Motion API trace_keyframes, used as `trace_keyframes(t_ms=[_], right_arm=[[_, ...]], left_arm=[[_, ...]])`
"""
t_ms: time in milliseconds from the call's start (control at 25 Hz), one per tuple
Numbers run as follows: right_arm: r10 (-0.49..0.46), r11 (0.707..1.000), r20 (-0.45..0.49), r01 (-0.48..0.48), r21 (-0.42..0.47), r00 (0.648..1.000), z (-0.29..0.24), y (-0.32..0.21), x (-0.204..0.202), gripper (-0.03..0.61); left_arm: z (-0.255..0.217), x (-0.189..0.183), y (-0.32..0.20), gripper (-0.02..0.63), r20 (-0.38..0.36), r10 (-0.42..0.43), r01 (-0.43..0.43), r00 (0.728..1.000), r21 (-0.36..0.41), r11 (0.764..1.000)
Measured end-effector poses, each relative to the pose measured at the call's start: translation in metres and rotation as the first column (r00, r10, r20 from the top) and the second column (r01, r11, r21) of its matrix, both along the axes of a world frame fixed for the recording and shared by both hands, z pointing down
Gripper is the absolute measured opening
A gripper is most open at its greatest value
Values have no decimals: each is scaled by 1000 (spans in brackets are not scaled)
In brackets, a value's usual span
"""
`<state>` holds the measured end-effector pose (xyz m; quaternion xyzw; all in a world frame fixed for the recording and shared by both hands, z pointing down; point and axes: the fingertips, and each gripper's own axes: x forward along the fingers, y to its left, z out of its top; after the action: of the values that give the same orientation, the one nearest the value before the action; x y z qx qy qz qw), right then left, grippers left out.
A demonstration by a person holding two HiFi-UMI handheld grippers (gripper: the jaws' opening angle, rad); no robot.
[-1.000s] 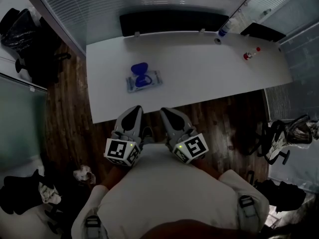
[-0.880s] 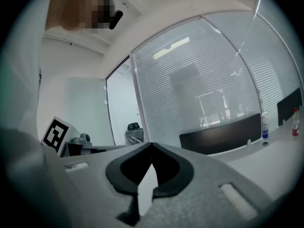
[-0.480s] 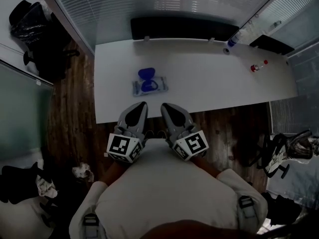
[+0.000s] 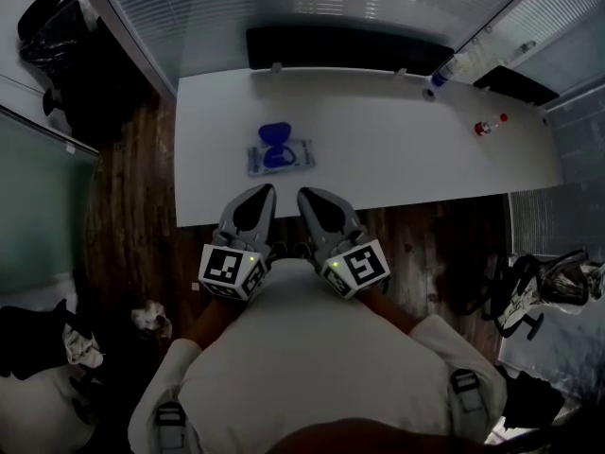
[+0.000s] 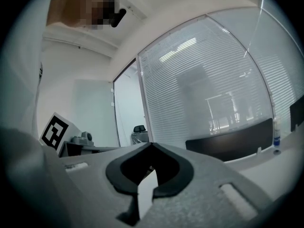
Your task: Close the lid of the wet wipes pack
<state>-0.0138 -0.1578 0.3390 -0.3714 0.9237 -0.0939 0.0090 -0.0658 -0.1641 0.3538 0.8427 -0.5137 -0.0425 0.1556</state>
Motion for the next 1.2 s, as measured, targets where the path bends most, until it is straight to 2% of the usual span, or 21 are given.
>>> trace_keyframes(t_ms=[280,520,920,1200], right_arm=[[2,1000,-16,-2,-21,1000,13,-6,5,0],[-15,1000,-27,15,-25,1000,25,-23,-1,0],[-61,995,-152,48,-91,987,83,-68,-7,0],[-109,986,-237,74,-152,965,141,-97,-13,0]], left_arm=[[14,6,-5,2,30,14,-13,999,-28,1000],[34,-5,-17,3,84,-2,7,996,-59,998],[94,-31,-46,3,159,-12,42,987,-185,982],[152,-38,-71,2,191,18,40,981,-296,954]])
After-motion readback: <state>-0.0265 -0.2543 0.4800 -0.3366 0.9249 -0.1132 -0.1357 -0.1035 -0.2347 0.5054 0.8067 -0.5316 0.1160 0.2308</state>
